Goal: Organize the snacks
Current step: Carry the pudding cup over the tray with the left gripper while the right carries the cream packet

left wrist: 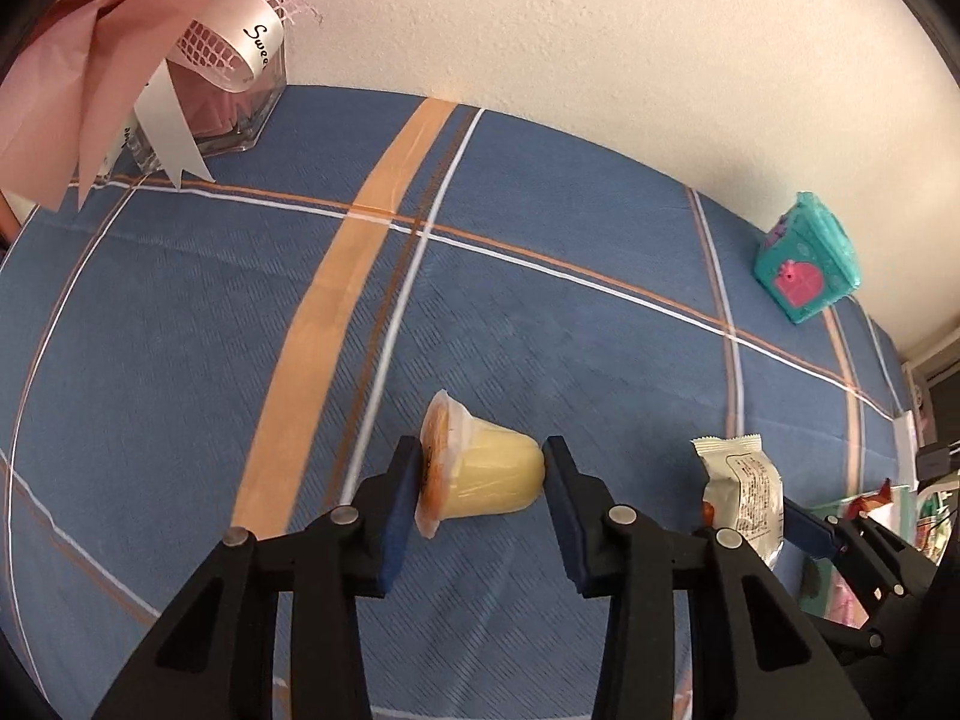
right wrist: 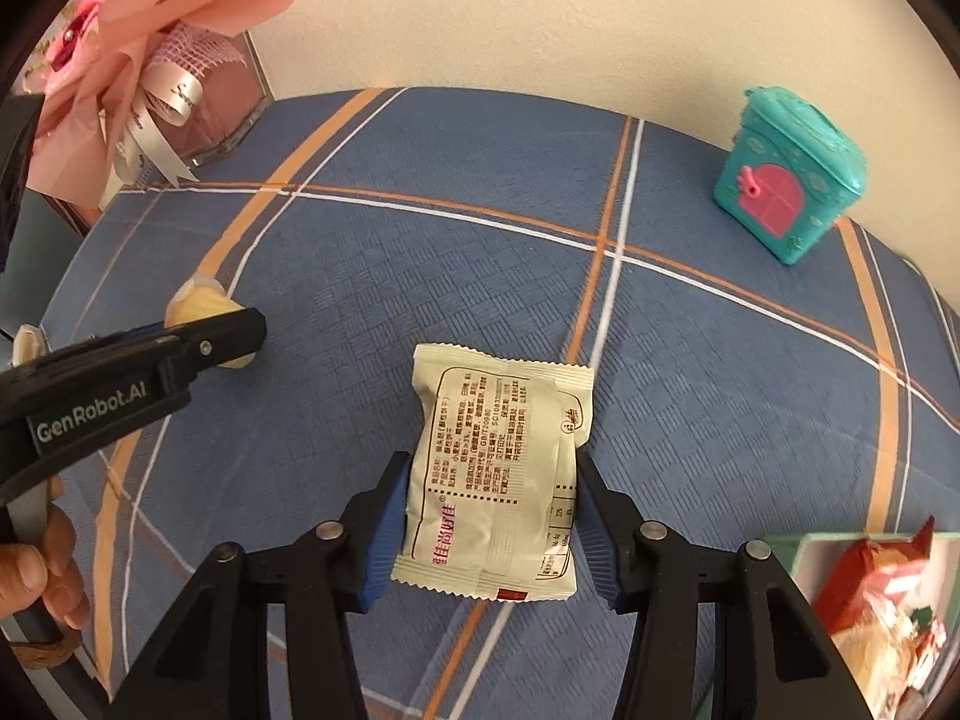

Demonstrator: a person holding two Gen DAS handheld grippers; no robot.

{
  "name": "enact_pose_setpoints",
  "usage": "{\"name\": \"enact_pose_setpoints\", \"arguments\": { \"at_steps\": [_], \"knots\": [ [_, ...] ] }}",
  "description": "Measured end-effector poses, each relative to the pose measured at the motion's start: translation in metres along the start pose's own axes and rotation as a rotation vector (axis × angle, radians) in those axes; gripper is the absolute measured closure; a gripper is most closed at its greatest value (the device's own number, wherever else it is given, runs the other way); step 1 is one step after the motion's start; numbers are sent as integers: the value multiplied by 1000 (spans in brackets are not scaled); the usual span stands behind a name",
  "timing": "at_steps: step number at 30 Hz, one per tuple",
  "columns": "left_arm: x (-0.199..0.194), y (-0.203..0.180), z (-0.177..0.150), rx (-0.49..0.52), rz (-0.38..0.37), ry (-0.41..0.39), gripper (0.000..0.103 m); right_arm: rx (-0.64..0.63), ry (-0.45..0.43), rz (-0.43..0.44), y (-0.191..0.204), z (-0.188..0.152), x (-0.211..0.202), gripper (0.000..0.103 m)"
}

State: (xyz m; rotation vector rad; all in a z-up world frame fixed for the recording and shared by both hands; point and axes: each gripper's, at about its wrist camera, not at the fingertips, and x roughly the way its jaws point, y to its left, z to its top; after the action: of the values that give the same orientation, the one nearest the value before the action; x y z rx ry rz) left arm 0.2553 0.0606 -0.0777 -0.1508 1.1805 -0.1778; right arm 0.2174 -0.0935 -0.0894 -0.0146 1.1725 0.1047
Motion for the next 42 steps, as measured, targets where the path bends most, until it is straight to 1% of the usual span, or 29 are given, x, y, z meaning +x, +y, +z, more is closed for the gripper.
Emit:
{"name": "enact_pose_setpoints", "arguments": {
  "at_steps": [5, 14, 17, 22, 25, 27, 30, 35, 39, 42],
  "knots": [
    [-20, -13, -13, -9, -22, -9, 61, 21, -12, 9, -6, -13, -23, 48],
    [-56, -34, -43, -38, -76, -43, 61, 47, -21, 10, -14, -48, -59, 48],
    [-66, -41, -54, -71, -124, -49, 61, 61, -25, 7, -14, -57, -67, 48],
    [-86, -59, -72, -92, -151, -70, 61, 98, -37, -2, -22, -75, -88, 48],
    [-94, -71, -83, -93, -124, -76, 61, 125, -32, -19, -26, -86, -96, 48],
    [-98, -76, -90, -100, -121, -75, 61, 138, -35, -26, -30, -94, -102, 48],
    [-103, -85, -102, -117, -146, -76, 61, 154, -42, -37, -35, -105, -113, 48],
    [-110, -105, -119, -114, -162, -86, 61, 192, -59, -48, -46, -123, -131, 48],
    [-119, -122, -127, -106, -178, -96, 61, 222, -75, -38, -54, -137, -144, 48],
    [-126, -133, -132, -110, -209, -112, 61, 249, -83, -28, -60, -147, -152, 48]
  ]
}}
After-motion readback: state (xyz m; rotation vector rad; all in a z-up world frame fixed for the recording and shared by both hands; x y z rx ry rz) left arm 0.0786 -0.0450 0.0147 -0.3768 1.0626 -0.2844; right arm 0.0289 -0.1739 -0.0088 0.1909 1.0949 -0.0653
